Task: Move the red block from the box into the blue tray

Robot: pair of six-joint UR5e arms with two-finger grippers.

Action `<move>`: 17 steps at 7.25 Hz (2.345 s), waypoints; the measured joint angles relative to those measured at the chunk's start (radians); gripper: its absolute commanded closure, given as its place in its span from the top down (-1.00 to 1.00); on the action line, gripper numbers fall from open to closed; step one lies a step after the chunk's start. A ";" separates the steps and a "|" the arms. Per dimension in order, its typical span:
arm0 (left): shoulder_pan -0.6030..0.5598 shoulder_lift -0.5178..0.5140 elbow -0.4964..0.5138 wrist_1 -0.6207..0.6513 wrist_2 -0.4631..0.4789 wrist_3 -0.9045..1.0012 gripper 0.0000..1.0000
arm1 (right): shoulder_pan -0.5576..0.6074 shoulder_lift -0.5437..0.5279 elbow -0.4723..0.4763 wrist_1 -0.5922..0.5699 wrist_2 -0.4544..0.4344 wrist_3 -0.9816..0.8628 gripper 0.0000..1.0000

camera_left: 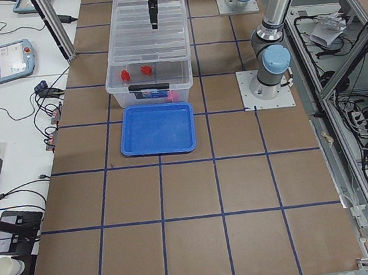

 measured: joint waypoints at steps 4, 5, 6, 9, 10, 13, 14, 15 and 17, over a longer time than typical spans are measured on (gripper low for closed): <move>0.003 -0.013 -0.003 0.001 0.010 0.009 1.00 | -0.063 -0.004 0.000 -0.007 0.002 -0.080 0.85; 0.008 -0.032 -0.010 0.008 0.011 0.029 1.00 | -0.091 -0.005 0.000 -0.009 0.004 -0.115 0.85; 0.014 -0.052 -0.018 0.017 0.010 0.066 1.00 | -0.117 -0.005 0.000 -0.011 0.007 -0.146 0.87; 0.033 -0.116 -0.072 0.116 0.006 0.163 1.00 | -0.128 -0.023 -0.017 -0.007 0.029 -0.163 0.89; 0.053 -0.127 -0.119 0.184 0.005 0.186 1.00 | -0.118 -0.040 -0.026 0.007 0.062 -0.156 0.89; 0.086 -0.165 -0.244 0.391 0.002 0.228 1.00 | -0.001 -0.081 -0.133 0.203 0.168 -0.008 0.95; 0.087 -0.190 -0.262 0.431 0.002 0.235 1.00 | 0.044 -0.088 -0.186 0.297 0.198 0.042 0.98; 0.089 -0.214 -0.272 0.461 0.002 0.240 1.00 | 0.073 -0.098 -0.220 0.374 0.218 0.075 1.00; 0.092 -0.241 -0.284 0.488 0.003 0.264 1.00 | 0.086 -0.132 -0.200 0.399 0.233 0.097 1.00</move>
